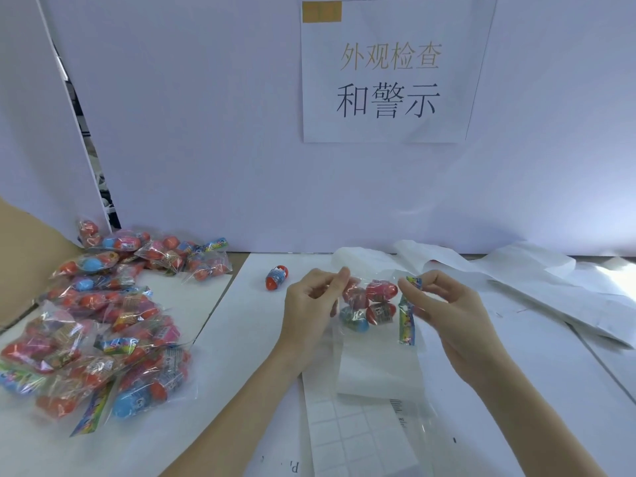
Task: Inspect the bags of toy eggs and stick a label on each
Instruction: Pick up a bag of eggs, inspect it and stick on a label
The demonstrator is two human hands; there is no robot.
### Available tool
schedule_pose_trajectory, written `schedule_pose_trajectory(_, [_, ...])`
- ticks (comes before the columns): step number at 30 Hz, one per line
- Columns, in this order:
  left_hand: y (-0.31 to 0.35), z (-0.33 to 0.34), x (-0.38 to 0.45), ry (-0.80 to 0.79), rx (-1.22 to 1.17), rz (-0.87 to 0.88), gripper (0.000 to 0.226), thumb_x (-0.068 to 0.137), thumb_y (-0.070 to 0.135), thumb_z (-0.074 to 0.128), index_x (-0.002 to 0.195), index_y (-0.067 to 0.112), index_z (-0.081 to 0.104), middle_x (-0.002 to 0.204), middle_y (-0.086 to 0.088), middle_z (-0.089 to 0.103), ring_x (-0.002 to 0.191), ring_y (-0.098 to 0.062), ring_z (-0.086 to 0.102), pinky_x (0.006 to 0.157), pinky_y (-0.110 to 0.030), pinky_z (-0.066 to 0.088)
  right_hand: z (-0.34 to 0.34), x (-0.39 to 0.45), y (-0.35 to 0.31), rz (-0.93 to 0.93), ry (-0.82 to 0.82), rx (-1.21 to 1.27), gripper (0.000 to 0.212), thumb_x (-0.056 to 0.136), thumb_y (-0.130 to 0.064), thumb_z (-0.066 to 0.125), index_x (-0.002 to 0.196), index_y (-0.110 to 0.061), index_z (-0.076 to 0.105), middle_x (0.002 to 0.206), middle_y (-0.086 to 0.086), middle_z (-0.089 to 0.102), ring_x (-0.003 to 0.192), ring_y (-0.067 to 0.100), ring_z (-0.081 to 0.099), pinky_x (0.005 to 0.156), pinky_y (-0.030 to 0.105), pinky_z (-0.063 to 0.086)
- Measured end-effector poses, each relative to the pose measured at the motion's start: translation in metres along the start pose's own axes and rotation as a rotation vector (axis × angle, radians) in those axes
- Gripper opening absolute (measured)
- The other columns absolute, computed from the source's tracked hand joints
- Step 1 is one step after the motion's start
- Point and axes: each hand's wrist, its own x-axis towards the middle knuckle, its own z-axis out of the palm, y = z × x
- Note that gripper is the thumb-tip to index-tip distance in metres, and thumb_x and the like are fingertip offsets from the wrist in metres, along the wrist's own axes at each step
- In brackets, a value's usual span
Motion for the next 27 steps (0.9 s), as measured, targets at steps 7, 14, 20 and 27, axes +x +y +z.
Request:
schedule_pose_trajectory(7, [0.007, -0.010, 0.000, -0.137, -0.047, 0.070, 0.029, 0.092, 0.043, 0.065, 0.112, 0.031, 0.082, 0.066, 0.000, 0.067, 0.056, -0.016, 0.061, 0.058, -0.022, 0.052, -0.010, 0.001, -0.003, -0.067, -0.107, -0.018, 0.023, 0.099, -0.034, 0.067, 0.102, -0.015, 0.079, 0.084, 0.010, 0.078, 0.066, 0.025, 0.071, 0.066, 0.028, 0.062])
schedule_pose_trajectory(14, [0.006, -0.008, -0.002, -0.289, 0.024, 0.076, 0.019, 0.098, 0.032, 0.072, 0.098, 0.018, 0.085, 0.127, 0.006, 0.069, 0.118, -0.017, 0.068, 0.093, -0.035, 0.059, -0.004, 0.005, 0.003, -0.069, 0.043, 0.120, 0.035, 0.089, -0.033, 0.077, 0.088, -0.003, 0.060, 0.102, 0.025, 0.076, 0.086, 0.030, 0.079, 0.079, 0.032, 0.064])
schedule_pose_trajectory(20, [0.008, -0.006, 0.003, -0.094, -0.080, 0.024, 0.041, 0.086, 0.041, 0.079, 0.097, 0.010, 0.053, 0.109, 0.003, 0.077, 0.099, -0.022, 0.075, 0.085, -0.035, 0.062, -0.003, 0.005, 0.007, -0.029, -0.039, 0.030, 0.049, 0.090, -0.009, 0.079, 0.130, -0.026, 0.054, 0.108, 0.007, 0.079, 0.094, 0.025, 0.078, 0.090, 0.041, 0.061])
schedule_pose_trajectory(27, [0.009, -0.012, 0.004, -0.102, 0.036, 0.025, 0.002, 0.094, 0.028, 0.077, 0.095, 0.029, 0.078, 0.102, 0.003, 0.077, 0.086, -0.016, 0.071, 0.080, -0.025, 0.057, 0.002, -0.002, 0.006, -0.039, -0.241, -0.137, 0.024, 0.101, -0.044, 0.062, 0.115, -0.029, 0.077, 0.107, 0.002, 0.080, 0.105, 0.023, 0.076, 0.093, 0.040, 0.058])
